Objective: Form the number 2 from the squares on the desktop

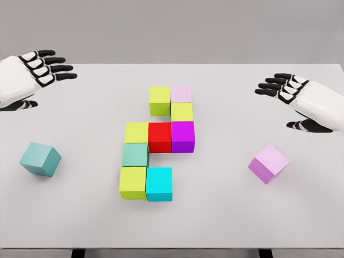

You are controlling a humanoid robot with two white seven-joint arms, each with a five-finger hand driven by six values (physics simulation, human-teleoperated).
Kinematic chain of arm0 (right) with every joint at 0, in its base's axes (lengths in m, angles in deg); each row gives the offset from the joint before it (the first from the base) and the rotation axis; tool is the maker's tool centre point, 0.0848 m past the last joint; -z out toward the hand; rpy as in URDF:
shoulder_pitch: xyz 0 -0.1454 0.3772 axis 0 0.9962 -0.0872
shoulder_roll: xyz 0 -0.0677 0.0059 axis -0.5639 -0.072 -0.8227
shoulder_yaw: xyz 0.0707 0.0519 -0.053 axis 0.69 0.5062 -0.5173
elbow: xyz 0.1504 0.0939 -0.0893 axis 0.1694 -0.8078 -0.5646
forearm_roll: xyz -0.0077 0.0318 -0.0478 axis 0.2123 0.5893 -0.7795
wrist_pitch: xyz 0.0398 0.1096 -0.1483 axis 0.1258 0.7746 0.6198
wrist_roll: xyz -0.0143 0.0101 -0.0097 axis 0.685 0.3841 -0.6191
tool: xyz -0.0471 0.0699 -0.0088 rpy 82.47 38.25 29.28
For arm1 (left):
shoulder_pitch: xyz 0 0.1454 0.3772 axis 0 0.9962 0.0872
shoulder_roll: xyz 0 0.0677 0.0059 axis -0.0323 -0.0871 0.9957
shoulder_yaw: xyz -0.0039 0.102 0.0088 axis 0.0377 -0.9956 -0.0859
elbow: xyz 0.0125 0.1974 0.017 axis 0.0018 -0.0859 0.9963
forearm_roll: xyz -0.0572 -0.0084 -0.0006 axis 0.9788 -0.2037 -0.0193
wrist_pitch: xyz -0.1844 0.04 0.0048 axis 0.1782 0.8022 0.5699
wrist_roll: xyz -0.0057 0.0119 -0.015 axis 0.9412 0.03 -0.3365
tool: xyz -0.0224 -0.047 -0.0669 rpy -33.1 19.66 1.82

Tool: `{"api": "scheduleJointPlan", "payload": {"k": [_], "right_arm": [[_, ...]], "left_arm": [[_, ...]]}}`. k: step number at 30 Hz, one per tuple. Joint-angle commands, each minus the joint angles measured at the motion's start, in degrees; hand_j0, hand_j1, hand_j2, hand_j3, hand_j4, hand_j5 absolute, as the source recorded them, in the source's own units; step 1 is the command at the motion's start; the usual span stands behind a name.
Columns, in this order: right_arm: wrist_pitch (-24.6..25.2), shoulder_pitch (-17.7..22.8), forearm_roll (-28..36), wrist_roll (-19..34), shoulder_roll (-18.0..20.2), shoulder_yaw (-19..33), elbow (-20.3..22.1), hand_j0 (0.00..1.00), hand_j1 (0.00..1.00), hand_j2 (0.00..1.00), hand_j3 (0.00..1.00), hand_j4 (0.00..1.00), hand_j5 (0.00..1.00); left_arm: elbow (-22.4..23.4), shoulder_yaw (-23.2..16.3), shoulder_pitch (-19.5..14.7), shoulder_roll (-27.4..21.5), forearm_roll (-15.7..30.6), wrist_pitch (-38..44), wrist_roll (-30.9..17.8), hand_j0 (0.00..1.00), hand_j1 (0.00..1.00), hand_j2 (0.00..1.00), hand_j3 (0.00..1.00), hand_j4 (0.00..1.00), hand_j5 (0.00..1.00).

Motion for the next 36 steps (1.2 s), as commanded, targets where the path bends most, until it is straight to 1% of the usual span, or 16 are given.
{"api": "scheduleJointPlan", "payload": {"k": [1, 7, 9, 11, 12, 14, 16, 18, 19, 20, 22, 24, 26, 28, 31, 36], "right_arm": [[0.1, -0.1, 0.3, 0.0, 0.0, 0.1, 0.0, 1.0, 1.0, 1.0, 1.0, 1.0, 1.0], [0.1, -1.1, 1.1, -0.2, -1.0, 0.0, 0.0, 1.0, 1.0, 1.0, 1.0, 1.0, 1.0], [0.1, -3.8, 1.4, -0.4, -0.9, -0.5, 0.0, 1.0, 1.0, 1.0, 1.0, 1.0, 1.0], [0.1, -4.9, 2.6, -0.5, -0.6, -4.0, 0.1, 1.0, 1.0, 1.0, 1.0, 1.0, 1.0], [0.1, -5.1, 3.2, -1.2, 0.6, -5.3, 0.0, 1.0, 1.0, 1.0, 1.0, 1.0, 1.0], [0.1, -5.2, 4.2, -1.4, 1.4, -5.3, 0.0, 1.0, 1.0, 1.0, 1.0, 1.0, 1.0], [0.1, -7.0, 3.3, 0.2, 1.8, -5.7, 0.1, 1.0, 1.0, 1.0, 1.0, 1.0, 1.0], [0.1, -9.7, -0.8, 7.4, 2.9, -6.3, 0.0, 1.0, 1.0, 1.0, 1.0, 1.0, 1.0], [0.1, -10.2, -0.9, 8.4, 3.4, -6.5, 0.0, 1.0, 1.0, 1.0, 1.0, 1.0, 1.0], [0.1, -11.2, -0.5, 11.4, 4.6, -6.8, 0.2, 1.0, 1.0, 1.0, 1.0, 1.0, 1.0], [0.1, -11.4, -0.6, 16.2, 5.0, -7.4, 0.2, 1.0, 1.0, 1.0, 1.0, 1.0, 1.0], [0.1, -11.4, -0.8, 18.6, 6.3, -9.2, 0.3, 1.0, 1.0, 1.0, 1.0, 1.0, 1.0], [0.1, -11.4, -0.8, 18.8, 9.2, -9.2, 0.3, 1.0, 1.0, 1.0, 1.0, 1.0, 1.0], [0.1, -11.3, -0.7, 18.8, 10.4, -9.2, 0.3, 1.0, 1.0, 1.0, 1.0, 1.0, 1.0], [0.1, -10.8, -0.1, 18.6, 10.4, -9.4, 0.4, 1.0, 1.0, 1.0, 1.0, 1.0, 1.0], [0.1, -10.5, 0.9, 18.5, 9.3, -12.7, 0.4, 1.0, 1.0, 1.0, 1.0, 1.0, 1.0]], "left_arm": [[-1.3, -0.5, 0.0, 0.2, 0.3, 0.0, 0.0, 1.0, 1.0, 1.0, 1.0, 1.0, 1.0], [-1.8, -0.8, 0.2, 1.0, 0.3, 0.0, 0.0, 1.0, 1.0, 1.0, 1.0, 1.0, 1.0], [-1.7, -0.8, 0.1, 0.5, 0.4, 0.0, 0.0, 1.0, 1.0, 1.0, 1.0, 1.0, 1.0], [-1.7, -0.9, 0.2, 0.2, 0.3, 0.0, 0.0, 1.0, 1.0, 1.0, 1.0, 1.0, 1.0], [-1.7, -1.0, 0.1, 0.2, 0.3, 0.0, 0.0, 1.0, 1.0, 1.0, 1.0, 1.0, 1.0], [-1.6, -1.6, 0.1, 0.2, 0.1, 0.0, 0.0, 1.0, 1.0, 1.0, 1.0, 1.0, 1.0], [-1.6, -2.2, 0.1, -0.3, 0.3, 0.0, 0.0, 1.0, 1.0, 1.0, 1.0, 1.0, 1.0], [-1.6, -2.9, 0.1, -3.7, 1.0, 0.0, 0.3, 1.0, 1.0, 1.0, 1.0, 1.0, 1.0], [-1.6, -2.9, 0.1, -4.1, 0.9, 0.0, 0.3, 1.0, 1.0, 1.0, 1.0, 1.0, 1.0], [-1.6, -2.9, 0.1, -4.9, 0.8, 0.0, 0.2, 1.0, 1.0, 1.0, 1.0, 1.0, 1.0], [-1.7, -2.9, -0.1, -6.2, 1.0, 0.0, 0.3, 1.0, 1.0, 1.0, 1.0, 1.0, 1.0], [-1.7, -2.8, -0.2, -7.5, 1.0, 0.0, 0.4, 1.0, 1.0, 1.0, 1.0, 1.0, 1.0], [-1.6, -3.0, 0.2, -8.6, 4.4, 0.0, 0.4, 1.0, 1.0, 1.0, 1.0, 1.0, 1.0], [-1.5, -3.0, 1.1, -9.5, 6.8, 0.0, 0.4, 1.0, 1.0, 1.0, 1.0, 1.0, 1.0], [-1.5, -3.0, 2.6, -11.6, 9.0, 0.0, 0.4, 1.0, 1.0, 1.0, 1.0, 1.0, 1.0], [-1.5, -3.0, 4.7, -15.1, 11.4, 0.0, 0.4, 1.0, 1.0, 1.0, 1.0, 1.0, 1.0]]}}
